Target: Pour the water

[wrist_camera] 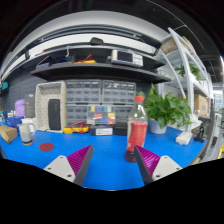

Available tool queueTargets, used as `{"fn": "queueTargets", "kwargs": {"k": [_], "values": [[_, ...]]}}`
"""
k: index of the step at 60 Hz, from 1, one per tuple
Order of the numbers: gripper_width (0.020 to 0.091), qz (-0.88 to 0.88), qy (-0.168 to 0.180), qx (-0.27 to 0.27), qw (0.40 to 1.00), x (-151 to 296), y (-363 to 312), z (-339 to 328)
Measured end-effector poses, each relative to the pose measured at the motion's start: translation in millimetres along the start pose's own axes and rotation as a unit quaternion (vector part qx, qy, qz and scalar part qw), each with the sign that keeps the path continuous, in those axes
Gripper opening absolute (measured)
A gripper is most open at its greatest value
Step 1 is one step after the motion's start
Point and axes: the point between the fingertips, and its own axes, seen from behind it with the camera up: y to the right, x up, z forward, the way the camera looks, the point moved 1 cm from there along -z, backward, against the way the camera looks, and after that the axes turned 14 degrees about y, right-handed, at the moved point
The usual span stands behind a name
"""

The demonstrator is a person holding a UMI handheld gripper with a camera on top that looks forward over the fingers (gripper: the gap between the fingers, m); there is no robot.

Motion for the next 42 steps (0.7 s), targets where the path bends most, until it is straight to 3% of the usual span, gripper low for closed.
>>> {"fn": "queueTargets", "kwargs": {"k": [13,29,34,42], "values": [[0.0838,0.007,0.008,-0.012,1.0,-1.1,65.0,44.3],[0.083,-0.004,0.017,0.014,1.0,-4.0,84.1,110.8],[0.0788,-0.013,0.022,0.008,1.0,-1.2,90.9,124.3],[0.0655,-0.005,0.021,0.026,0.999,-2.6,80.4,137.8]]}}
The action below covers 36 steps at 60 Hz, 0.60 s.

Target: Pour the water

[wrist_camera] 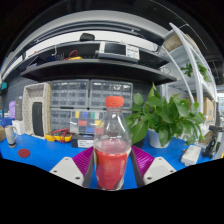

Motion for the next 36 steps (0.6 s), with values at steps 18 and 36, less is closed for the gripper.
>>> {"fn": "queueTargets", "kwargs": {"k": [18,36], "values": [[0.035,-0.013,-0.004,0.003,1.0,-1.8,-6.9,6.8],[0.0349,-0.159,-0.013,0.033,0.987,12.2,-67.2,7.1]]}}
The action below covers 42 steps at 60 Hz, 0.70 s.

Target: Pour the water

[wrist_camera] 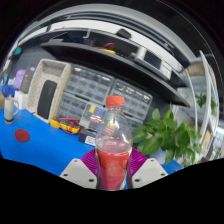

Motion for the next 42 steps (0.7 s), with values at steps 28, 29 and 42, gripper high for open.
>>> {"fn": "queueTargets", "kwargs": {"k": [28,29,42], "values": [[0.035,-0.339,0.054,0.169,0.924,113.7,-229.3,24.9],[0.035,-0.349,0.057,0.174,0.919,117.2,-237.0,25.2],[0.035,-0.505,0.097,0.202,0.833,154.3,-304.6,34.9]]}}
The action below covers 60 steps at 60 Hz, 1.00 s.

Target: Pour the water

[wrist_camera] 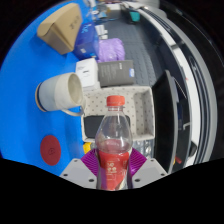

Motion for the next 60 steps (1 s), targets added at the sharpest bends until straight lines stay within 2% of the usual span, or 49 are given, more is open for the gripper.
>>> {"fn": "queueTargets", "kwargs": {"k": [17,24,36,47,53,60], "values": [[0.0348,-0.222,0.004,0.042,0.974,28.6,-0.7,24.0],[0.0347,-0.294,0.009,0.036,0.955,36.5,4.6,25.6],[0.0349,-0.311,-0.003,0.048,0.949,32.4,1.4,30.9],[0.035,-0.192,0.003,0.023,0.981,27.7,6.7,25.4],[0.035,-0.033,-0.007,-0.015,0.999,22.3,11.2,22.1],[0.035,0.189,0.011,-0.054,0.98,18.5,18.0,21.4]]}}
